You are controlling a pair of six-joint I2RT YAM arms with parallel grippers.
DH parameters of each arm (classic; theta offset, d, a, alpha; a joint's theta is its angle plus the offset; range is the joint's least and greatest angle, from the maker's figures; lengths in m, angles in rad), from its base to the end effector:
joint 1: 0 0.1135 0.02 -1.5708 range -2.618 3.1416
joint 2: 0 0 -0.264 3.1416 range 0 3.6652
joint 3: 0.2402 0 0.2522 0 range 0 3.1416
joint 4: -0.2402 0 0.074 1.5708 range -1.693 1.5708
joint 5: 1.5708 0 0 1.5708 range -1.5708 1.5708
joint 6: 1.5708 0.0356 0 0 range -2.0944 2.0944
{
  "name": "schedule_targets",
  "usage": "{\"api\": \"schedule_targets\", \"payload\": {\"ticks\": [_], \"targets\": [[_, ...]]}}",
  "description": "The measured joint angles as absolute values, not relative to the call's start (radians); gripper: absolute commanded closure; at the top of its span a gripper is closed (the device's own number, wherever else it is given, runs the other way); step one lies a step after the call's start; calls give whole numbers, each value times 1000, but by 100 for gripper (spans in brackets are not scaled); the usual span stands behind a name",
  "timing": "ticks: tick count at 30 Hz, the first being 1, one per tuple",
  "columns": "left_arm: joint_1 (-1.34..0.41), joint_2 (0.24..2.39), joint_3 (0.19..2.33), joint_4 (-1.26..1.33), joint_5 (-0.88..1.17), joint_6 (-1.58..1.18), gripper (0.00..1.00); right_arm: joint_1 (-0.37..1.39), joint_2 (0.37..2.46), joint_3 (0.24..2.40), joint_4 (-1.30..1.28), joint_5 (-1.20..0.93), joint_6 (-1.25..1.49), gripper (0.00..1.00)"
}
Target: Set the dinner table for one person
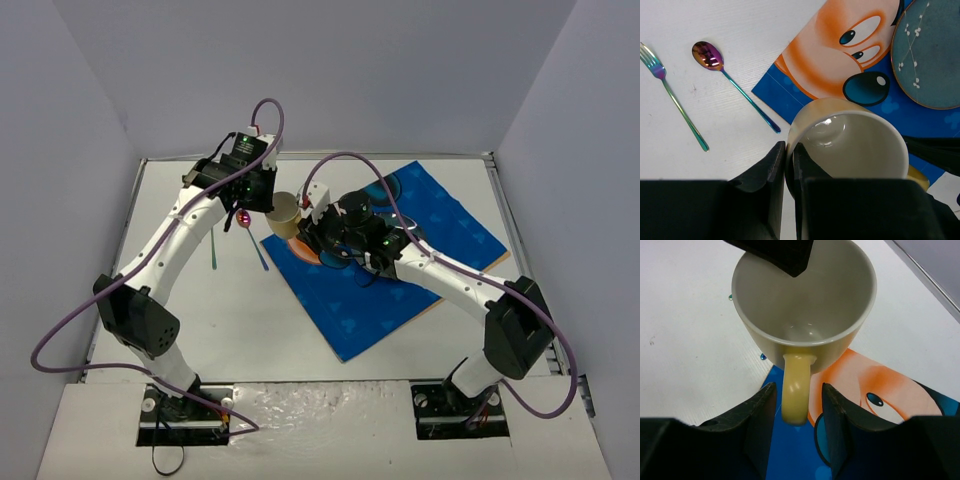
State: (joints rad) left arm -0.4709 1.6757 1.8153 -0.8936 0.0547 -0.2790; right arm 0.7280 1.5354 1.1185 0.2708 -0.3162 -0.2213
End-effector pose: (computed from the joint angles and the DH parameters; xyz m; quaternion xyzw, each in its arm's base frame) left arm 0.3215 -0.1658 0.3946 0.0987 0.9122 -0.1687 0.3602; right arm 0.2656 0.2515 0.3173 -0.4331 0.6177 0.2771 0.5950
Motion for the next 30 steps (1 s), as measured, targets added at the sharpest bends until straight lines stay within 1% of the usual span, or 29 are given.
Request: {"api": "schedule_targets", "payload": {"ticks": [5, 15, 17, 20, 21, 22, 23, 25, 27, 30], "targets": [[-471, 1670, 1814, -891, 65, -283, 100, 718, 1522, 1083, 328, -327, -207, 72], [-471, 1664, 1789, -864, 98, -299, 100, 699, 1475, 1034, 422, -358, -169, 75], [-471, 1664, 1789, -863, 101, -299, 100, 699, 1474, 1032, 429, -361, -165, 79], [-471, 1664, 1789, -860, 102, -301, 100, 699, 1473, 1031, 439, -371, -159, 90], [-471, 1664, 1789, -857, 103, -302, 100, 699, 1473, 1030, 442, -373, -159, 95], [-470, 1664, 1789, -856, 102, -303, 100, 699, 1473, 1029, 446, -375, -161, 98], [-470, 1664, 1789, -855, 102, -303, 100, 699, 1473, 1026, 449, -376, -162, 100], [-470, 1664, 1789, -856, 102, -303, 100, 699, 1471, 1021, 455, -376, -165, 100], [-470, 1664, 1787, -856, 104, -304, 98, 699, 1466, 1013, 460, -375, -166, 100], [-471, 1664, 1785, -855, 109, -308, 84, 694, 1451, 996, 464, -377, -166, 100]]}}
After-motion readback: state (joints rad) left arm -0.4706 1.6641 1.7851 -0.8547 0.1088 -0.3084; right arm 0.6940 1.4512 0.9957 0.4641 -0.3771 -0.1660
